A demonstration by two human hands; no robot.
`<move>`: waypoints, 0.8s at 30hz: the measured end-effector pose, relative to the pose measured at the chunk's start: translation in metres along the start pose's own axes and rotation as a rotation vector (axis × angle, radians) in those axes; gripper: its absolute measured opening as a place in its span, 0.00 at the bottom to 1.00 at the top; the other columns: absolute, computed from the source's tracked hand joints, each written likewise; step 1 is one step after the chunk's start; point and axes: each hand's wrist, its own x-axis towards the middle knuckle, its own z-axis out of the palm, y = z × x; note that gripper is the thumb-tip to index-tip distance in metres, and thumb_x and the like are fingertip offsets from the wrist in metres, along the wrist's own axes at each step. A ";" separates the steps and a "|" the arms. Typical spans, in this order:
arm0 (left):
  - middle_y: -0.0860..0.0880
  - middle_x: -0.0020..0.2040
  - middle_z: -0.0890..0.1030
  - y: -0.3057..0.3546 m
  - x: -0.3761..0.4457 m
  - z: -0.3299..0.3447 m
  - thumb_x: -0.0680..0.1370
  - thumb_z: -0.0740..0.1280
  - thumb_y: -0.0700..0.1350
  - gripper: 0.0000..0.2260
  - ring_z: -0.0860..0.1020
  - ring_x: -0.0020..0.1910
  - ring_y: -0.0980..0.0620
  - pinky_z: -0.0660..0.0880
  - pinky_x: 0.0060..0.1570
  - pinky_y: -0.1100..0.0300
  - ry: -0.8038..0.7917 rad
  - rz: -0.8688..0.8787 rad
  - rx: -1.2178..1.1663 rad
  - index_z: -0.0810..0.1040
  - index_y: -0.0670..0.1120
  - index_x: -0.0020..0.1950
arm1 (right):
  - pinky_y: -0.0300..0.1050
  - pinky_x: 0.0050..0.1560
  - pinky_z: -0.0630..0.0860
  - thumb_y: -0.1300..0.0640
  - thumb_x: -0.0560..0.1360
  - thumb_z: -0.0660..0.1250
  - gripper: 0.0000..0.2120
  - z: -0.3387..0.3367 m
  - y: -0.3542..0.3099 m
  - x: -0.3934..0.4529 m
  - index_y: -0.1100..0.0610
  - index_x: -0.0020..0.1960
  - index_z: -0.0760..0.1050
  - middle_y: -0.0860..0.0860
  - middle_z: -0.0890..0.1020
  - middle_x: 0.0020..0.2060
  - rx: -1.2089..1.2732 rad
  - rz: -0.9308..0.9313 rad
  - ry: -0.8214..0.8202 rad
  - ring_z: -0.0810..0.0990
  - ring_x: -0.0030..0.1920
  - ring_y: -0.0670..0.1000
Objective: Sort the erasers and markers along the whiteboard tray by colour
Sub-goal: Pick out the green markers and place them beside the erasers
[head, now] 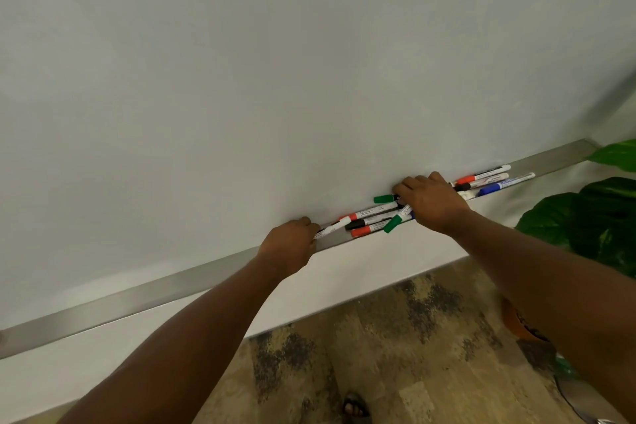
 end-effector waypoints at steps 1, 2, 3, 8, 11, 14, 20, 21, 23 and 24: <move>0.48 0.52 0.75 -0.003 -0.004 0.000 0.80 0.57 0.48 0.12 0.77 0.50 0.46 0.76 0.44 0.51 -0.001 -0.009 0.000 0.74 0.50 0.61 | 0.50 0.47 0.69 0.61 0.73 0.65 0.15 -0.002 -0.007 0.003 0.54 0.59 0.74 0.52 0.81 0.49 0.024 -0.017 0.027 0.79 0.46 0.56; 0.48 0.52 0.75 -0.007 -0.010 -0.001 0.80 0.57 0.48 0.12 0.77 0.50 0.46 0.76 0.44 0.51 -0.001 -0.017 0.000 0.74 0.50 0.62 | 0.50 0.46 0.69 0.61 0.73 0.65 0.15 -0.004 -0.016 0.007 0.54 0.59 0.74 0.52 0.82 0.48 0.042 -0.042 0.042 0.79 0.45 0.56; 0.48 0.52 0.75 -0.012 -0.015 -0.001 0.80 0.57 0.47 0.12 0.77 0.50 0.46 0.76 0.44 0.51 0.002 -0.026 0.003 0.74 0.49 0.62 | 0.50 0.46 0.69 0.61 0.72 0.66 0.15 -0.006 -0.026 0.010 0.54 0.59 0.74 0.52 0.82 0.48 0.054 -0.077 0.043 0.80 0.45 0.56; 0.49 0.51 0.75 -0.045 -0.047 -0.004 0.78 0.61 0.42 0.11 0.77 0.49 0.46 0.78 0.43 0.50 0.025 -0.098 0.017 0.75 0.49 0.60 | 0.52 0.52 0.74 0.49 0.74 0.68 0.19 -0.021 -0.085 0.038 0.53 0.63 0.73 0.52 0.81 0.54 0.077 -0.230 0.015 0.79 0.51 0.55; 0.48 0.51 0.75 -0.069 -0.070 -0.009 0.78 0.61 0.41 0.10 0.77 0.50 0.46 0.77 0.41 0.51 0.042 -0.125 0.033 0.76 0.48 0.58 | 0.51 0.45 0.74 0.55 0.73 0.69 0.14 -0.030 -0.123 0.054 0.54 0.58 0.77 0.52 0.82 0.47 0.122 -0.290 0.091 0.80 0.44 0.56; 0.47 0.52 0.76 -0.094 -0.094 -0.014 0.78 0.60 0.42 0.10 0.76 0.50 0.46 0.73 0.40 0.53 0.067 -0.172 0.046 0.77 0.47 0.56 | 0.49 0.43 0.75 0.58 0.74 0.67 0.13 -0.036 -0.159 0.065 0.54 0.58 0.77 0.52 0.82 0.46 0.152 -0.331 0.110 0.80 0.42 0.56; 0.48 0.50 0.76 -0.150 -0.150 -0.012 0.78 0.61 0.41 0.10 0.76 0.49 0.47 0.76 0.40 0.52 0.072 -0.265 0.062 0.77 0.48 0.56 | 0.47 0.39 0.76 0.58 0.74 0.67 0.17 -0.052 -0.232 0.089 0.52 0.63 0.75 0.50 0.81 0.49 0.179 -0.360 0.055 0.80 0.41 0.55; 0.48 0.50 0.76 -0.159 -0.160 -0.011 0.78 0.61 0.41 0.10 0.76 0.49 0.47 0.77 0.40 0.52 0.073 -0.281 0.065 0.78 0.48 0.56 | 0.47 0.37 0.76 0.59 0.73 0.69 0.17 -0.055 -0.246 0.093 0.52 0.62 0.76 0.50 0.82 0.48 0.189 -0.368 0.060 0.80 0.39 0.55; 0.47 0.50 0.76 -0.176 -0.180 -0.011 0.79 0.61 0.41 0.09 0.76 0.49 0.47 0.77 0.41 0.51 0.074 -0.316 0.064 0.78 0.48 0.56 | 0.47 0.35 0.77 0.59 0.72 0.70 0.16 -0.061 -0.273 0.101 0.52 0.60 0.77 0.50 0.82 0.47 0.208 -0.378 0.065 0.81 0.38 0.55; 0.47 0.50 0.76 -0.184 -0.191 -0.010 0.79 0.61 0.41 0.09 0.76 0.49 0.47 0.77 0.41 0.51 0.071 -0.338 0.060 0.78 0.48 0.56 | 0.47 0.35 0.77 0.58 0.73 0.69 0.16 -0.064 -0.288 0.105 0.52 0.60 0.77 0.50 0.82 0.48 0.217 -0.381 0.067 0.81 0.39 0.55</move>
